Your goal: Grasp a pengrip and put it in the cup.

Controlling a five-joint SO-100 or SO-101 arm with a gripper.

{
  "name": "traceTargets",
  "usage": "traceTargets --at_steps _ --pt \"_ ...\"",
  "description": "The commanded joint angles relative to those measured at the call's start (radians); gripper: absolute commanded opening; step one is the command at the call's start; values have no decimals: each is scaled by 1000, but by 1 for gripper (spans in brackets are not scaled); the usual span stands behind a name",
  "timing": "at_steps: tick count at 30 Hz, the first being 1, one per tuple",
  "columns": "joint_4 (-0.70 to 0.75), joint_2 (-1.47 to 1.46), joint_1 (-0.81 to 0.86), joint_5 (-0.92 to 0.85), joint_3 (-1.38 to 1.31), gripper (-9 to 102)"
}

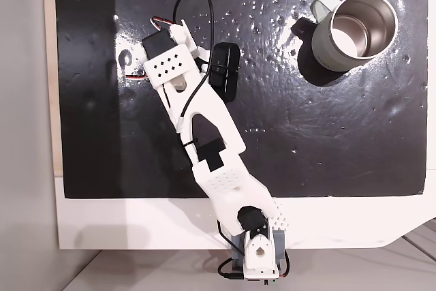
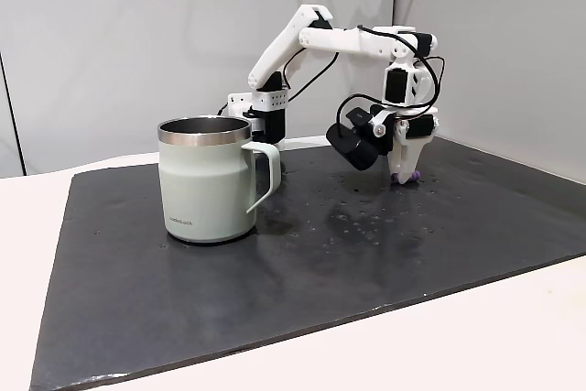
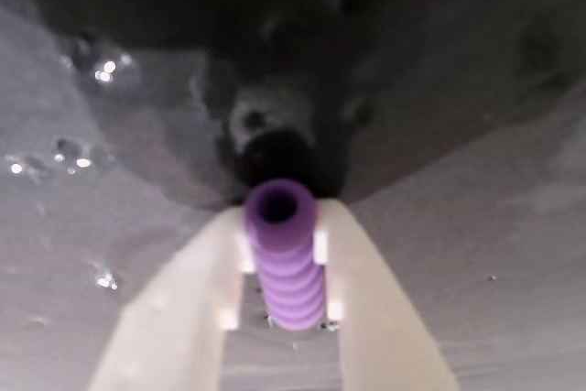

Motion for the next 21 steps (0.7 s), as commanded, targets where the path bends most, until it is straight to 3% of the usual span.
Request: traceTargets --at_steps 1,21 --pt "21 8 9 -21 -54 0" --pt "58 449 46 -121 120 0"
